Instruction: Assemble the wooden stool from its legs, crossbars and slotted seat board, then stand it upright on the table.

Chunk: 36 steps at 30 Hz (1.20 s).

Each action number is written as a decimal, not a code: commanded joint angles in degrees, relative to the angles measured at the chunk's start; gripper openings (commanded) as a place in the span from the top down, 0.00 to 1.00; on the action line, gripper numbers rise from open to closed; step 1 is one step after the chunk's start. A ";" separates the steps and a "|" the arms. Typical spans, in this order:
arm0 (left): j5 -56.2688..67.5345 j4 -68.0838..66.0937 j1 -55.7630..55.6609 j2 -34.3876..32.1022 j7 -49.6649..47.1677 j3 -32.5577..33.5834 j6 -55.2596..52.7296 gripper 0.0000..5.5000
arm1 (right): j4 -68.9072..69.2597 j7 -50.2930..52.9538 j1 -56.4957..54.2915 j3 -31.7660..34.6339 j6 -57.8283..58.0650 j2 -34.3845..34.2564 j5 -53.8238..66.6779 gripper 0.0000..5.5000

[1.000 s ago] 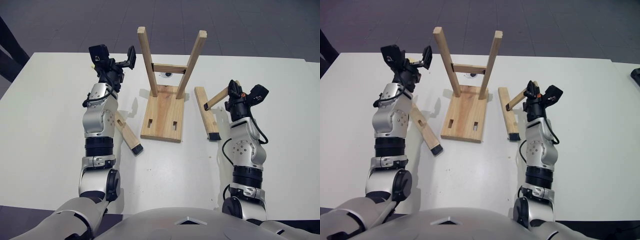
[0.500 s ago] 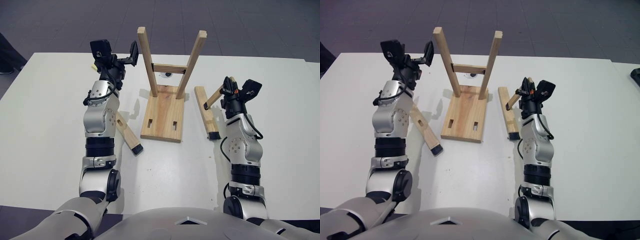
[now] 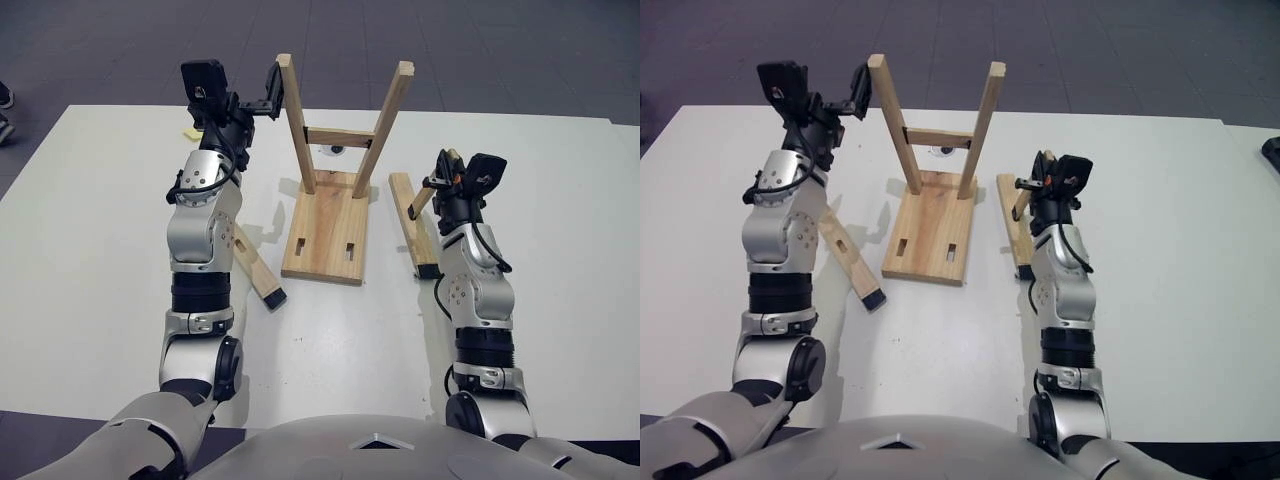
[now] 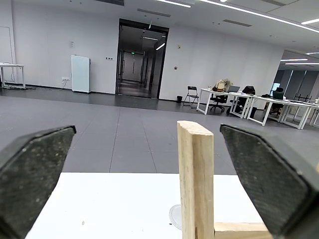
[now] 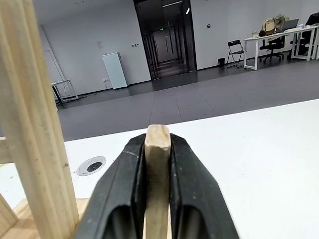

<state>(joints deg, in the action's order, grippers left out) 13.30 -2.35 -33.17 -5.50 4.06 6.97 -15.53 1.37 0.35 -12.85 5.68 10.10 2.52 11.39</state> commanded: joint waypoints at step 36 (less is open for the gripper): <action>-0.57 6.48 -0.50 2.70 -3.75 -1.14 -2.13 0.02 | -6.20 -2.55 8.27 -3.03 5.58 3.17 -6.04 0.92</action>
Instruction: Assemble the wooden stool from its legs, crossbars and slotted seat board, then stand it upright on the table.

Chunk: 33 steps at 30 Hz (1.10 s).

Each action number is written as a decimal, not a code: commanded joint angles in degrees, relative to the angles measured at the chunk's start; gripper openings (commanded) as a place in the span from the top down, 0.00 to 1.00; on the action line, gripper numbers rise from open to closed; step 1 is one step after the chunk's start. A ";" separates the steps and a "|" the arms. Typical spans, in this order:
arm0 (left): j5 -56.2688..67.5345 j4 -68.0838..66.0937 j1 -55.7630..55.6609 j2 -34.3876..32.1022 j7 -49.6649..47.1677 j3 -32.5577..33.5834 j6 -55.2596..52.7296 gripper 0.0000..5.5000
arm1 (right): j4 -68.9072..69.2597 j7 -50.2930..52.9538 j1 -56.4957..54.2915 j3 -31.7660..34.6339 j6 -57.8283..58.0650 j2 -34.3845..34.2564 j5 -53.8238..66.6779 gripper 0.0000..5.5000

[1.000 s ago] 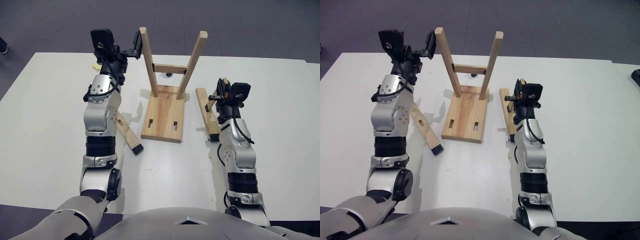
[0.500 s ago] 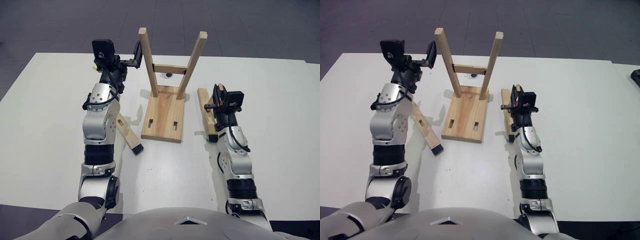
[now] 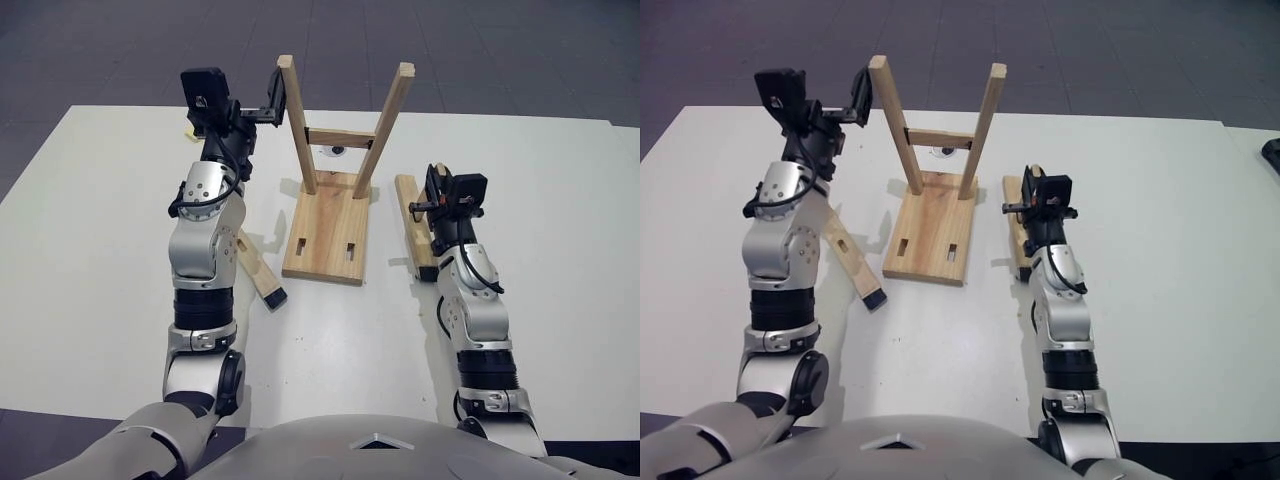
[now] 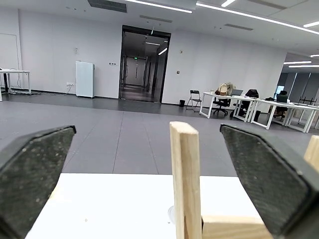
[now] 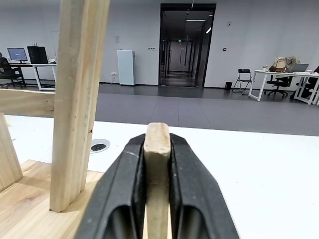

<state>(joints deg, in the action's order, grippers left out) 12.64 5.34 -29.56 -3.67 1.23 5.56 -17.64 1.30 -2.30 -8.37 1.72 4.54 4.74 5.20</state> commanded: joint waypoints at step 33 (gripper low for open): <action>-0.28 -1.12 -3.12 1.94 -2.25 0.97 1.07 0.02 | 14.84 -2.13 -6.14 6.22 21.49 4.32 4.64 0.06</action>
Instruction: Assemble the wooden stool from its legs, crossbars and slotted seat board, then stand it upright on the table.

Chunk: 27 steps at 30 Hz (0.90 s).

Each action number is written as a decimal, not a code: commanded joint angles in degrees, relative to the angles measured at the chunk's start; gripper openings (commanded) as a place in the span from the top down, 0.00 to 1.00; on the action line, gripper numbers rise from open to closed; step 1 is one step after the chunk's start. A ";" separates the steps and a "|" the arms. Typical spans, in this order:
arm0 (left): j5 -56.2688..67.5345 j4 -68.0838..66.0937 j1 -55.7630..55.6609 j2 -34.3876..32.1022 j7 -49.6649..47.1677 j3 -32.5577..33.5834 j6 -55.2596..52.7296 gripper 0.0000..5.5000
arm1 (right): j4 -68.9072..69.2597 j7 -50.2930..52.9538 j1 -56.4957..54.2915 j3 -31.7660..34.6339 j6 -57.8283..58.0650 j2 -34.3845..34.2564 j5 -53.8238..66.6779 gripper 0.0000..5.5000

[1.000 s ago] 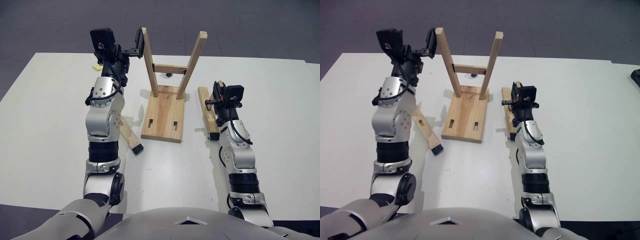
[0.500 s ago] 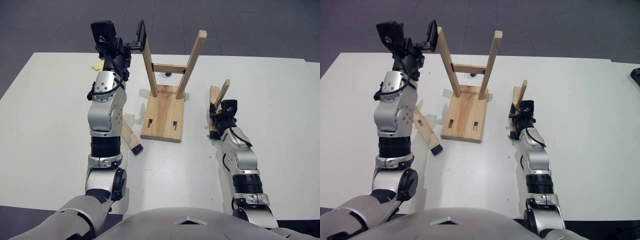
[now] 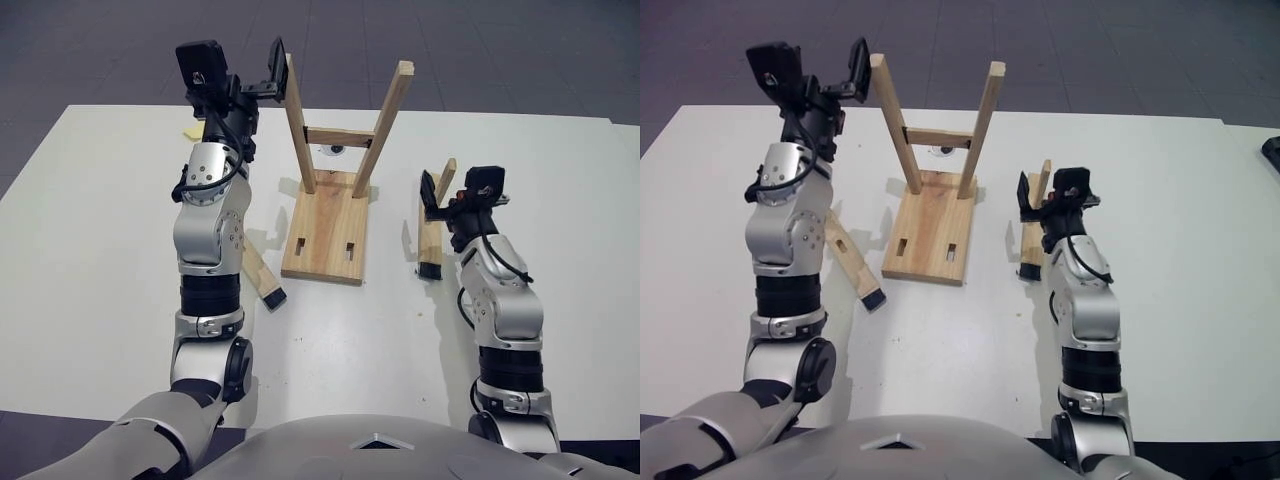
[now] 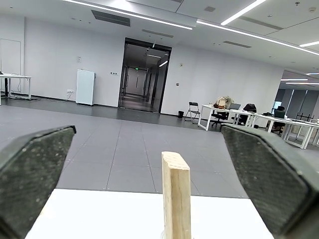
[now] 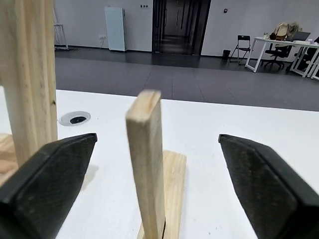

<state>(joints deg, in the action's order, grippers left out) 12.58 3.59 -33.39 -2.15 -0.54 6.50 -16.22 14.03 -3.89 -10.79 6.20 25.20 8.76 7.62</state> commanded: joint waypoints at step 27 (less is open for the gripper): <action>-0.44 -2.16 0.09 1.61 -1.55 1.05 0.34 0.02 | -25.11 6.31 -24.02 4.47 -10.35 -2.90 1.99 0.02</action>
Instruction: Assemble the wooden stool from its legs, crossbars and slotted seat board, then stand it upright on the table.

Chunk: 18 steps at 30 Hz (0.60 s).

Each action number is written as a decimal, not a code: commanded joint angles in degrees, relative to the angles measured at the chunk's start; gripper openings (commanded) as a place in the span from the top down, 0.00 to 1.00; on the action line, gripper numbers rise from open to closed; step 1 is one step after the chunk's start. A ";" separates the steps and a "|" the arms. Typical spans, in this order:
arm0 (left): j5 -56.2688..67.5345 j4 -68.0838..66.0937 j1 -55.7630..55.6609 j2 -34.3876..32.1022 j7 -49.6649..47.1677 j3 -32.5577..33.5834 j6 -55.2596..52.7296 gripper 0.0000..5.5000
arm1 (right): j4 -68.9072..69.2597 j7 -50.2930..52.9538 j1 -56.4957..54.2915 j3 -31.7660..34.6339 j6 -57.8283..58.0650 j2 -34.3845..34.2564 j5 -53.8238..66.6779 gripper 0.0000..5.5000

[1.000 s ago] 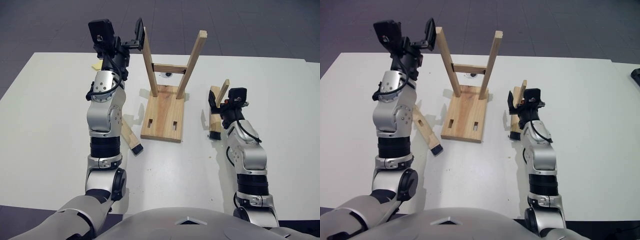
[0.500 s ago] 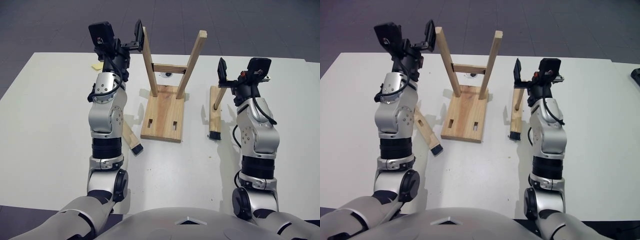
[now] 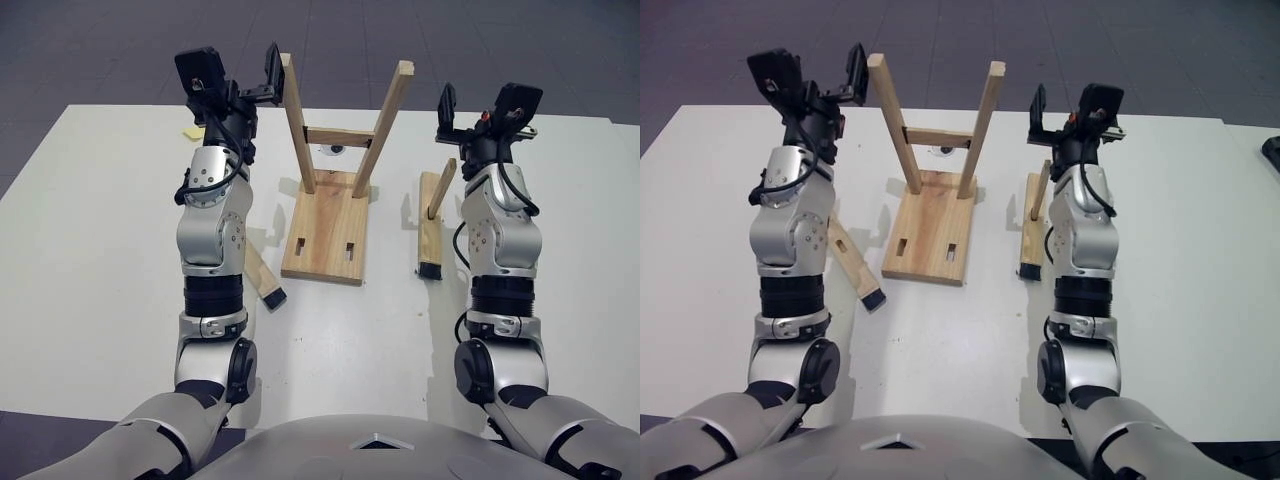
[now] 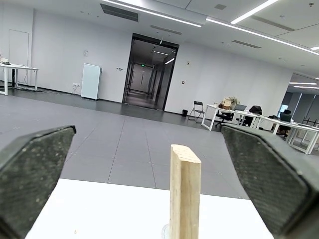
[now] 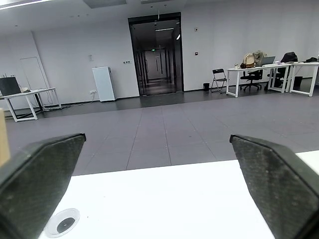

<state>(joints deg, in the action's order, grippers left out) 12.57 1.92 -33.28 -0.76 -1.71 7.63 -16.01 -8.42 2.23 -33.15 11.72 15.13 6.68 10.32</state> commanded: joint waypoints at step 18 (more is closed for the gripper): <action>-0.21 -0.96 -0.71 -1.05 -1.77 2.05 -0.04 0.02 | -11.46 -0.11 -8.79 -5.02 -1.42 -1.80 -4.23 0.02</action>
<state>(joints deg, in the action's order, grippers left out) 12.58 0.87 -33.30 -0.99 -2.90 8.79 -16.02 -18.20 2.89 -39.94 8.31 13.06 5.59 6.78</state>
